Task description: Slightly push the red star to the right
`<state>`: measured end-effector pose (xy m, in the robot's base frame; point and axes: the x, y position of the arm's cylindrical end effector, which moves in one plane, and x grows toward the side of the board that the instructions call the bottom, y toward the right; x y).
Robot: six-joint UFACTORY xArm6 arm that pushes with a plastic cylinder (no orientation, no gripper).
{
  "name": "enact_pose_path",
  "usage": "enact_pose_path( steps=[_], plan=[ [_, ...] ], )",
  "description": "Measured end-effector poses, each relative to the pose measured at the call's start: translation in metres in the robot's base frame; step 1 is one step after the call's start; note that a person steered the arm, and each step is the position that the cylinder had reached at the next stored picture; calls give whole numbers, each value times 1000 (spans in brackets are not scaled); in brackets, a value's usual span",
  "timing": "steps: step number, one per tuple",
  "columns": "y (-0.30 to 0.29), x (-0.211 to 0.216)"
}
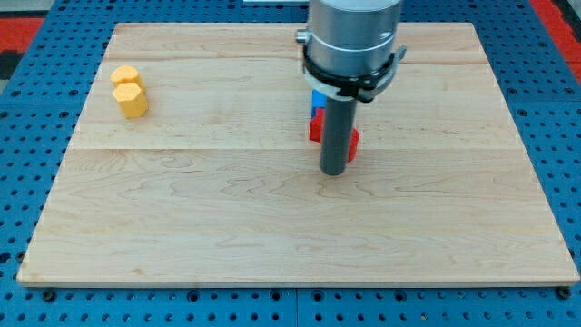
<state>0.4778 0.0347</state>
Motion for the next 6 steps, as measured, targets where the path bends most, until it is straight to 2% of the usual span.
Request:
enact_pose_path(
  steps=[1, 2, 5, 6],
  plan=[
    [-63, 0],
    [-54, -52],
    [-15, -54],
    [-24, -54]
  ],
)
